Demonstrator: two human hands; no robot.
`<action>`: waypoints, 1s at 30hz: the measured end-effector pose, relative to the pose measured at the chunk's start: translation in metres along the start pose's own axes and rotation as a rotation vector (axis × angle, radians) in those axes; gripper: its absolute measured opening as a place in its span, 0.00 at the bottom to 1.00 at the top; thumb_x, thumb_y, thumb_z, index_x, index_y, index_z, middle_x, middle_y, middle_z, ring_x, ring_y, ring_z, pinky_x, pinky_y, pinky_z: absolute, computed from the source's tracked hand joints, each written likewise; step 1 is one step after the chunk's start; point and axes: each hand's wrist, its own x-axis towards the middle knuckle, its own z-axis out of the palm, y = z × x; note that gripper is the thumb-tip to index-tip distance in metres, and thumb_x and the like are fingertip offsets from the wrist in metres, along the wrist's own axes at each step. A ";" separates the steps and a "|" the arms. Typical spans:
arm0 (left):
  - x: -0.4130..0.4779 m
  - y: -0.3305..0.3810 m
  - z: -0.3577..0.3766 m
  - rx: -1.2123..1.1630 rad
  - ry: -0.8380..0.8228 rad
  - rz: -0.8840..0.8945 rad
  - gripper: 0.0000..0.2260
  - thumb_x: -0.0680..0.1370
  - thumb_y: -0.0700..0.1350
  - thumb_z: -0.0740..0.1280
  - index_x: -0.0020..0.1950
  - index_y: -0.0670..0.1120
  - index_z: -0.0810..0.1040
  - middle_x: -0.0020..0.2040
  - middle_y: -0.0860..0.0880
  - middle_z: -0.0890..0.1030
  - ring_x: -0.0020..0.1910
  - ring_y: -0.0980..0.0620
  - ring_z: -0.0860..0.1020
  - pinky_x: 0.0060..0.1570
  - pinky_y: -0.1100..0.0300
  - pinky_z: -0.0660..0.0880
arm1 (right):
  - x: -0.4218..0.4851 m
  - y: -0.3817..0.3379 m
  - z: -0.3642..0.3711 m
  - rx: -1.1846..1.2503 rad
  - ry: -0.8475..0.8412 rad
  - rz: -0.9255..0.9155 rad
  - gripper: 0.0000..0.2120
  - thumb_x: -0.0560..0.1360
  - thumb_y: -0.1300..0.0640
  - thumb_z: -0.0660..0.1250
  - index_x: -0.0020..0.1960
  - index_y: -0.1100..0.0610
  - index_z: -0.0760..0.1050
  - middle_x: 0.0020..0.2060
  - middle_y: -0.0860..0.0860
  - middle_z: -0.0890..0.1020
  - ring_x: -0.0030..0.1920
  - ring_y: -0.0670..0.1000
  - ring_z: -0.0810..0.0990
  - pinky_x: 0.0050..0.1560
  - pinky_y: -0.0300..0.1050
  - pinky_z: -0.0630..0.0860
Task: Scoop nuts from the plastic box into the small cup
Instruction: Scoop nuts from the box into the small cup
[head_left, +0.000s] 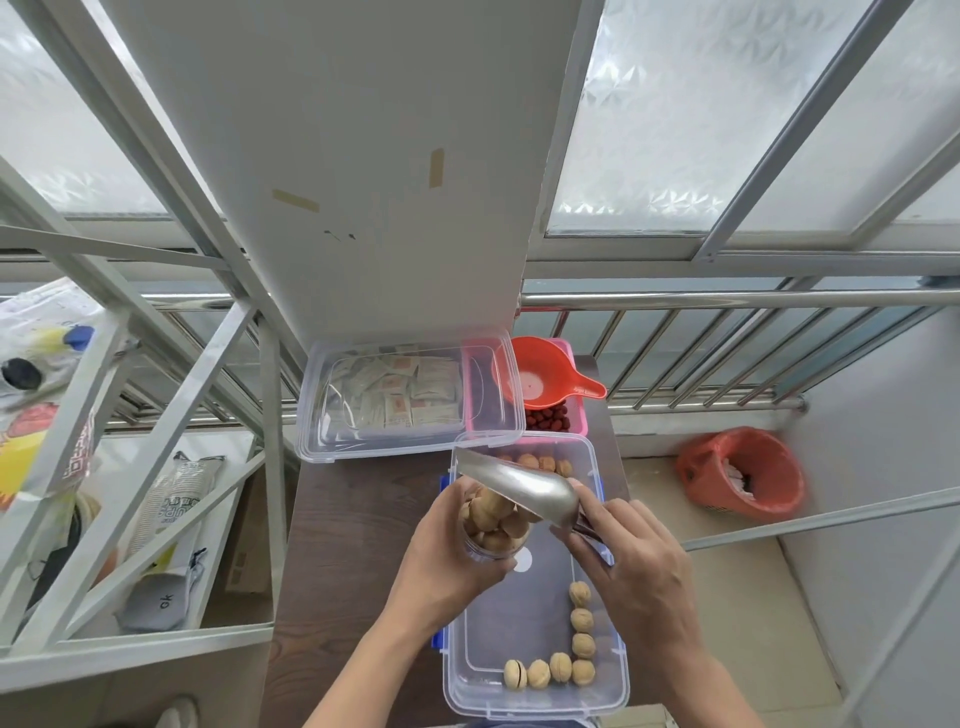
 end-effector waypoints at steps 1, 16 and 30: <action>0.000 0.000 0.001 -0.002 0.004 -0.001 0.29 0.64 0.45 0.83 0.61 0.61 0.77 0.57 0.59 0.85 0.57 0.61 0.84 0.56 0.56 0.83 | 0.000 0.000 0.001 0.007 0.000 -0.015 0.22 0.78 0.46 0.69 0.67 0.56 0.80 0.38 0.47 0.79 0.37 0.51 0.75 0.38 0.45 0.76; 0.000 -0.004 0.008 -0.098 0.009 -0.010 0.27 0.66 0.36 0.83 0.60 0.55 0.81 0.55 0.60 0.87 0.55 0.59 0.86 0.55 0.60 0.83 | -0.003 -0.006 0.017 0.121 -0.045 -0.053 0.27 0.77 0.47 0.68 0.75 0.50 0.73 0.46 0.44 0.81 0.45 0.49 0.77 0.47 0.49 0.77; -0.005 0.014 0.007 -0.075 -0.006 0.082 0.28 0.68 0.40 0.82 0.60 0.62 0.76 0.55 0.57 0.84 0.55 0.56 0.84 0.57 0.51 0.83 | -0.002 -0.006 0.018 0.880 -0.073 0.413 0.27 0.74 0.52 0.76 0.72 0.42 0.75 0.54 0.49 0.84 0.58 0.52 0.85 0.63 0.54 0.80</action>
